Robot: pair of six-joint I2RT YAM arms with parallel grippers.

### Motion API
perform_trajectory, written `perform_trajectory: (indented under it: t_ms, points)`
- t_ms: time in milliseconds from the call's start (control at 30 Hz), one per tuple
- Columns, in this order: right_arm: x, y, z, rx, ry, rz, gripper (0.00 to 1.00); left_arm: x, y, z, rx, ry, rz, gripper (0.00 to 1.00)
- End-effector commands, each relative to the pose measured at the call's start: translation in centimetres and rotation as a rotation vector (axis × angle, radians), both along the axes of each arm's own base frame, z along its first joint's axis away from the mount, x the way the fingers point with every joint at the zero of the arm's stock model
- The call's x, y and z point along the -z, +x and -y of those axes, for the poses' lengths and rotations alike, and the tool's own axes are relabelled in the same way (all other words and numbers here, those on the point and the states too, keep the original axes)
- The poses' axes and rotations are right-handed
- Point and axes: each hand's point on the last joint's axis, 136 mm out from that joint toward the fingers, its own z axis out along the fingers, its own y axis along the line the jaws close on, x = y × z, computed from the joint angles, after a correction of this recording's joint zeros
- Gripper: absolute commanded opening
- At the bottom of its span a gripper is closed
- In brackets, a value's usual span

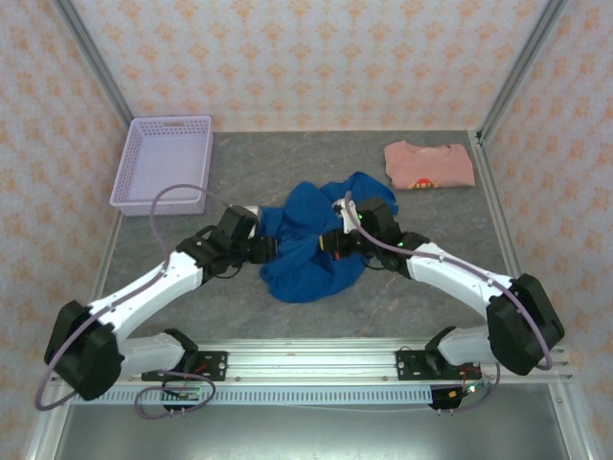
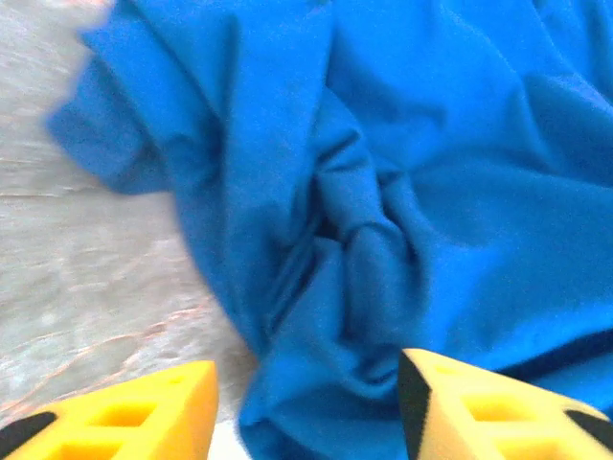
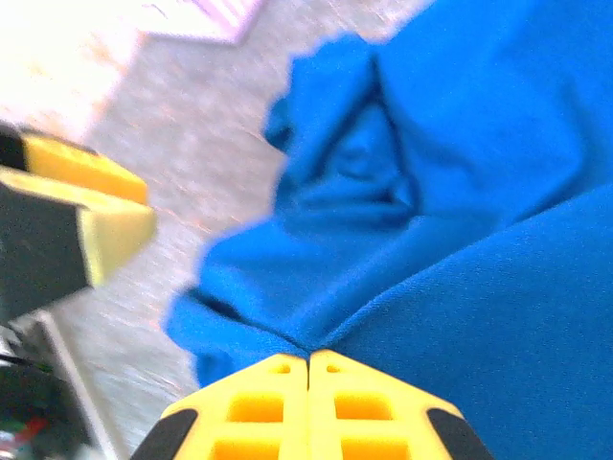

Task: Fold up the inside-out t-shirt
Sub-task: Adjust the T-shirt at the center of the table.

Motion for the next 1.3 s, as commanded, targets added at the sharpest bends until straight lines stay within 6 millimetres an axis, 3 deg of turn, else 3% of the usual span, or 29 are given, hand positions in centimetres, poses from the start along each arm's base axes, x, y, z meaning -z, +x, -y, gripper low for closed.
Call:
perform_trajectory:
  t_ms: [0, 167, 333, 467, 633, 700, 833, 867, 933, 1000, 1033, 1167, 1267]
  points:
    - [-3.2, 0.8, -1.3, 0.121, 0.222, -0.166, 0.0, -1.8, -1.4, -2.5, -0.117, 0.048, 0.1, 0.61]
    - [-2.8, 2.3, -1.6, 0.204, 0.275, -0.266, 0.0, -1.7, -3.6, 3.4, 0.053, -0.233, 0.097, 0.63]
    - [-3.0, 3.0, -1.6, 0.219, 0.299, -0.31, 0.0, -0.3, -3.0, 8.1, 0.226, -0.09, 0.103, 0.64]
    - [-2.3, 2.9, -1.0, 0.222, 0.256, -0.334, 0.0, 0.1, 0.0, 7.9, 0.207, 0.203, 0.177, 0.67]
    - [-2.2, 2.8, -0.3, 0.23, 0.273, -0.355, 0.0, 1.5, 3.3, 7.9, 0.195, 0.417, 0.239, 0.71]
    - [-2.0, 2.6, 0.1, 0.226, 0.255, -0.353, 0.0, 2.0, 4.4, 8.5, 0.21, 0.43, 0.235, 0.61]
    - [-1.1, 2.6, 3.4, 0.306, 0.139, -0.297, 0.0, 1.3, 4.5, 11.3, 0.305, 0.241, 0.179, 0.18]
    - [-0.7, 2.6, 5.0, 0.345, 0.033, -0.243, 0.02, 0.8, 3.9, 12.1, 0.352, 0.155, 0.145, 0.1]
    - [0.0, 2.2, 8.4, 0.417, -0.209, -0.121, 0.22, -0.7, 2.4, 13.4, 0.42, -0.047, 0.046, 0.0]
    - [0.4, 1.2, 9.7, 0.407, -0.381, 0.01, 0.41, -1.9, 1.1, 13.6, 0.424, -0.202, -0.046, 0.0]
    - [-0.4, 0.3, 9.5, 0.377, -0.389, 0.091, 0.47, -2.4, 0.6, 13.5, 0.411, -0.247, -0.078, 0.0]
    - [-0.1, -2.7, 7.1, 0.278, -0.258, 0.206, 0.72, -3.5, -1.2, 13.4, 0.417, -0.308, -0.14, 0.0]
    - [1.0, -3.0, 6.2, 0.257, -0.245, 0.232, 0.74, -4.2, -1.7, 13.6, 0.431, -0.337, -0.143, 0.0]
